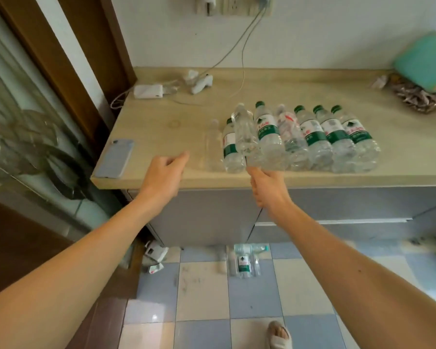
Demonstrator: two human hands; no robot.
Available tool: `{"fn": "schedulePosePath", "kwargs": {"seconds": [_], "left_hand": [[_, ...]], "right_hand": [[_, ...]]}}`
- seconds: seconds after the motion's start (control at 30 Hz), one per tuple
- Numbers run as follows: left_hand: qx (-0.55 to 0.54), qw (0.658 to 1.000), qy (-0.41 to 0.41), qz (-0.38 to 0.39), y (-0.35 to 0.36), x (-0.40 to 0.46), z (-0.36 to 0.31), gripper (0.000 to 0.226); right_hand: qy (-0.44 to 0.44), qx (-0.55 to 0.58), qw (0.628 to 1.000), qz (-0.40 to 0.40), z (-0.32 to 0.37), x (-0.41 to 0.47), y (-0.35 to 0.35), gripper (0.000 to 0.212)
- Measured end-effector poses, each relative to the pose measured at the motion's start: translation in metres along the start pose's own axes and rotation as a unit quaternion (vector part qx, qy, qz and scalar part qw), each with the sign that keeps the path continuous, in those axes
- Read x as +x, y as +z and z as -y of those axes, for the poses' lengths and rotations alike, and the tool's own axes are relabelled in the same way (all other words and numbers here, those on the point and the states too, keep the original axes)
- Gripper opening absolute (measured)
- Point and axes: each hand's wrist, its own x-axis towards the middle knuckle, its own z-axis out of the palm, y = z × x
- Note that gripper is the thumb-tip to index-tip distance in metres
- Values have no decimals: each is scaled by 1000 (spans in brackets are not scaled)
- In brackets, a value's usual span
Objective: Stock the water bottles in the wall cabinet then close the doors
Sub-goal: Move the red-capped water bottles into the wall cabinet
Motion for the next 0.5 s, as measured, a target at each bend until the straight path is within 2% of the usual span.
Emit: {"fn": "schedulePosePath", "kwargs": {"seconds": [0.1,0.2,0.33,0.5], "left_hand": [[-31,998,-52,28,42,3,68,55],[-50,990,-124,34,105,7,146,55],[-23,980,-197,35,198,11,251,48],[-34,967,-251,11,287,30,370,37]], "right_hand": [[48,-20,998,18,-78,16,-4,44],[111,-45,992,35,-166,38,-23,35],[191,-79,976,61,-288,74,-70,28],[300,-119,945,52,-433,127,-130,23]]}}
